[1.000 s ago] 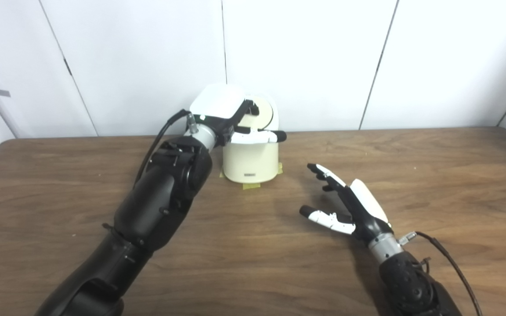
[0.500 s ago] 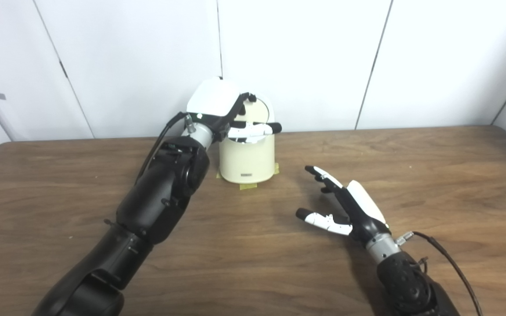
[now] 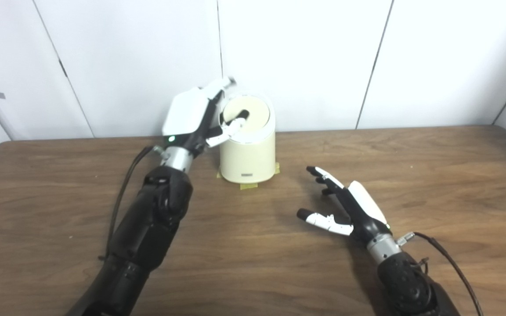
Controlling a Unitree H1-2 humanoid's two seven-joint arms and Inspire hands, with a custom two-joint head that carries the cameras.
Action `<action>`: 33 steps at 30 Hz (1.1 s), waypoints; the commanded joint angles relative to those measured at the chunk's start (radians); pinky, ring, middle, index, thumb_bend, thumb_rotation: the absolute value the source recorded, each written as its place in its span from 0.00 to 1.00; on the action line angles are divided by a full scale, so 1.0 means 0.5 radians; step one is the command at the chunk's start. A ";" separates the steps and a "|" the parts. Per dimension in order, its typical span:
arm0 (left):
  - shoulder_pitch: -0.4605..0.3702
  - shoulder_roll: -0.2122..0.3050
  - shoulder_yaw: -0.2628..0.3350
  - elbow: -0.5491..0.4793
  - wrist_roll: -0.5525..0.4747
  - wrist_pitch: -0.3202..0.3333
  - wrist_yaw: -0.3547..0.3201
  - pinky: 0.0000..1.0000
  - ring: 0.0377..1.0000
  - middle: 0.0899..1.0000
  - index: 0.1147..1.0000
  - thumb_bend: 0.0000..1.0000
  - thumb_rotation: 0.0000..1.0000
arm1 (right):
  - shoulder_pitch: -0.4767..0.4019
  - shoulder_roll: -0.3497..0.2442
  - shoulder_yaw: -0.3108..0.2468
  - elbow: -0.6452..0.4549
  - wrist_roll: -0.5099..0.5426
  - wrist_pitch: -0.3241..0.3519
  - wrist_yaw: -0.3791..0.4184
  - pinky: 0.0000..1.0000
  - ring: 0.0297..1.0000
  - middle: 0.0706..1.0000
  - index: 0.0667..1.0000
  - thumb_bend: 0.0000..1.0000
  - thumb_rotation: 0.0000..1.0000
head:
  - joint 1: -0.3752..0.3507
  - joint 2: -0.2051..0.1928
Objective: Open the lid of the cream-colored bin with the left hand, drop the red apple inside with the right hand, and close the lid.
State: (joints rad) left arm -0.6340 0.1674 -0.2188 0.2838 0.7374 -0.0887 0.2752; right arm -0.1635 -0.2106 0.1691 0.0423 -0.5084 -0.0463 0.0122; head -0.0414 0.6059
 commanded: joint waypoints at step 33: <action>0.979 -0.133 0.486 -0.521 -0.819 -0.493 -0.091 0.63 0.72 0.73 0.71 0.22 0.32 | -0.100 0.122 -0.167 0.175 0.005 -0.360 -0.616 0.50 0.62 0.66 0.66 0.27 0.40 | 0.013 -0.006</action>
State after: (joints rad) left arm -0.1235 0.1038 0.0253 0.0286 0.3146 -0.3206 0.2214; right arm -0.1876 -0.1492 0.0920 0.1368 -0.5088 -0.1862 -0.2787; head -0.0337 0.6029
